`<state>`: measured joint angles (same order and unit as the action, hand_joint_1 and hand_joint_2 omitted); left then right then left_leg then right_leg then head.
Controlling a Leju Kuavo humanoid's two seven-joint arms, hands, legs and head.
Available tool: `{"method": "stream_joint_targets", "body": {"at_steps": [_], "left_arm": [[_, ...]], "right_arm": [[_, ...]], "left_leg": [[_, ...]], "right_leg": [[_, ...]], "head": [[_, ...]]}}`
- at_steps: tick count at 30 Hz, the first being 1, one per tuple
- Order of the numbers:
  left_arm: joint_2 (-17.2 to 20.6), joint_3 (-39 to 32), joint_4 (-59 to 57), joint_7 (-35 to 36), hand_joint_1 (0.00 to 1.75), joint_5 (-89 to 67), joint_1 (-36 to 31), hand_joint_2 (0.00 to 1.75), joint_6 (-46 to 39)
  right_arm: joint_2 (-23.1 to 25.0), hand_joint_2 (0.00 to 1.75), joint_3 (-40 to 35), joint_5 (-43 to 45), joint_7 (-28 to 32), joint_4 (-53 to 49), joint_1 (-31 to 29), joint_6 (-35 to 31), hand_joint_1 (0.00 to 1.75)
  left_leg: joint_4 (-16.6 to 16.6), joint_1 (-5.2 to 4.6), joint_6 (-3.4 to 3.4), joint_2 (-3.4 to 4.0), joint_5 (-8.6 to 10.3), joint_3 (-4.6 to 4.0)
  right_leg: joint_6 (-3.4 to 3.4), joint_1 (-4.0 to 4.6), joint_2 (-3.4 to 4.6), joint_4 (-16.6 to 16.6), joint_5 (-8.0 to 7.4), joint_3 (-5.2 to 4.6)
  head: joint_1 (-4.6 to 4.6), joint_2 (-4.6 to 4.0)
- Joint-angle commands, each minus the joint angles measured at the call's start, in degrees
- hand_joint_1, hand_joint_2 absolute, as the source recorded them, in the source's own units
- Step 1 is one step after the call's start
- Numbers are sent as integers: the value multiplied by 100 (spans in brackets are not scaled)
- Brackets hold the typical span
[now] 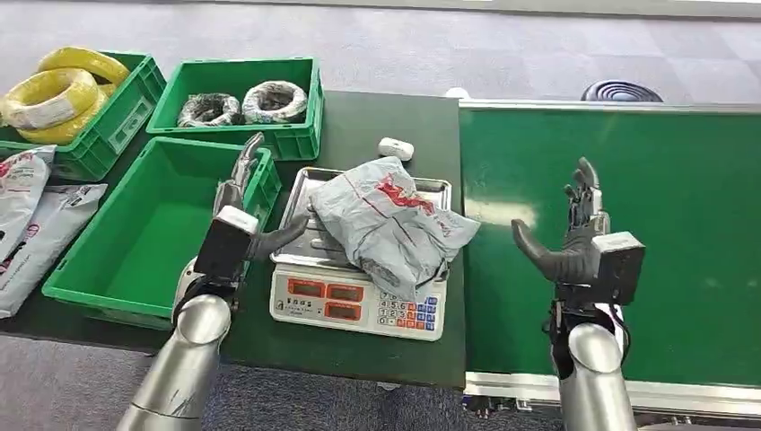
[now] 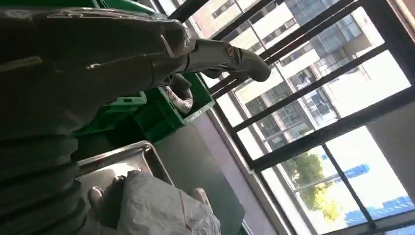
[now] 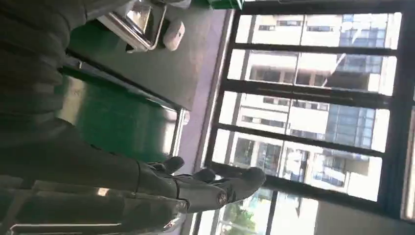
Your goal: Moved the parcel from conveyor to table for the left to box.
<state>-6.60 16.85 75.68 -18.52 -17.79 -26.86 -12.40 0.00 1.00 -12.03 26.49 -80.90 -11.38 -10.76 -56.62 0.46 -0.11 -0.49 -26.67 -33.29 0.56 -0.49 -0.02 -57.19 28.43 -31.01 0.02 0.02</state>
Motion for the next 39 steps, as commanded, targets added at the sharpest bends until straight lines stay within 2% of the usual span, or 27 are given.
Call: {"method": "stream_joint_targets", "body": {"at_steps": [1,3,5,6,7,8,9,10,11,17,19,22,24,27,29,31,32,33,36,37,39], "left_arm": [[-239,586,-1733,217,0,-207,-1087,175,-10],[-333,990,-2506,748,0,-663,-1490,175,334],[-633,1337,-3592,986,0,-1009,-1936,175,733],[-791,1404,-4048,1039,0,-1060,-2084,175,939],[-914,1562,-4439,1119,0,-1209,-2200,175,1096],[-1065,1619,-4782,1190,0,-1281,-2238,175,1134],[-1167,1651,-5034,1224,0,-1317,-2266,175,1114],[-1228,1714,-5222,1283,47,-1414,-2299,175,1023],[-1326,1871,-5477,1415,173,-1597,-2305,175,1017],[-1340,2618,-5744,2144,175,-2330,-2278,175,684],[-1340,2626,-5748,2150,175,-2344,-2271,175,662],[-1313,2307,-5695,1935,175,-2134,-2233,175,423],[-1216,1796,-5442,1474,175,-1787,-2215,175,-84],[-1102,1479,-5210,1193,175,-1578,-2273,175,-98],[-834,702,-4692,681,175,-1035,-2320,175,-416],[-482,333,-4100,684,175,-1002,-2360,175,-228],[-416,21,-3788,515,175,-881,-2314,175,-514],[-301,-153,-3507,412,175,-820,-2296,175,-625],[22,-667,-2201,285,175,-740,-2062,175,-940],[116,-731,-1922,386,175,-738,-2008,175,-820],[357,-959,-1503,411,175,-971,-1954,175,-1259]], "right_arm": [[163,175,694,212,167,-934,853,-178,0],[336,175,813,282,191,-1152,1118,-260,0],[453,175,860,389,172,-1311,1377,-153,0],[483,175,874,408,171,-1331,1449,-84,0],[521,175,881,388,195,-1348,1502,-61,0],[540,175,860,419,220,-1367,1547,17,0],[528,175,835,415,220,-1365,1560,27,0],[502,175,798,423,221,-1359,1564,58,0],[492,175,733,462,263,-1351,1549,89,0],[605,175,539,460,294,-1391,1449,89,0],[612,175,520,438,292,-1397,1439,82,0],[676,175,534,369,223,-1396,1393,51,0],[696,175,548,336,194,-1369,1376,50,0],[699,175,539,320,189,-1320,1357,63,0],[687,175,501,579,191,-1255,1300,313,0],[727,175,482,629,204,-1251,1299,326,0],[717,175,435,594,200,-1263,1321,385,0],[746,175,427,582,199,-1286,1356,382,0],[768,175,439,572,201,-1409,1550,329,0],[768,175,462,570,191,-1449,1604,329,0],[796,175,544,577,201,-1570,1768,255,0]], "left_leg": [[1,0,1,-36,6,-3],[5,-2,2,-9,3,1],[3,1,0,4,4,0],[5,2,0,-38,13,-3],[2,1,0,-36,10,-1],[5,4,2,-61,16,-2],[4,1,2,-48,11,0],[5,1,2,-35,7,4],[2,-1,2,-17,2,4],[4,-6,0,7,0,5],[10,-7,0,10,3,12],[15,-9,1,25,2,28],[19,-6,0,32,5,34],[12,-6,0,29,5,35],[6,-8,0,29,1,32],[11,-6,-2,54,7,24],[15,-5,-3,55,8,25],[11,-6,-5,70,4,23],[3,-4,-4,53,-1,18],[5,-3,-6,59,-1,19],[6,0,-7,61,-3,16]], "right_leg": [[0,0,-31,3,2,12],[1,0,-9,3,-2,13],[-1,2,2,2,1,7],[-2,4,-42,7,5,19],[-2,1,-34,6,5,13],[-1,4,-65,14,5,25],[0,0,-55,11,5,22],[1,-1,-40,11,3,23],[1,-2,-17,6,2,19],[-1,-4,6,4,0,12],[-2,-4,9,10,-4,19],[-1,-5,18,11,-6,33],[-2,-2,27,15,-13,37],[-1,-2,24,7,-11,41],[-1,-4,24,1,-6,37],[-5,-1,47,4,-18,22],[-6,0,47,9,-20,22],[-9,-2,62,-1,-19,12],[-6,1,48,-9,-8,11],[-9,2,53,-8,-9,8],[-10,5,54,-9,-5,1]], "head": [[2,0],[-2,0],[0,0],[0,0],[0,0],[-2,0],[0,0],[2,0],[0,0],[-2,0],[-4,-2],[0,0],[0,0],[-2,0],[-2,0],[0,0],[0,0],[0,0],[-2,0],[0,0],[0,0]]}}
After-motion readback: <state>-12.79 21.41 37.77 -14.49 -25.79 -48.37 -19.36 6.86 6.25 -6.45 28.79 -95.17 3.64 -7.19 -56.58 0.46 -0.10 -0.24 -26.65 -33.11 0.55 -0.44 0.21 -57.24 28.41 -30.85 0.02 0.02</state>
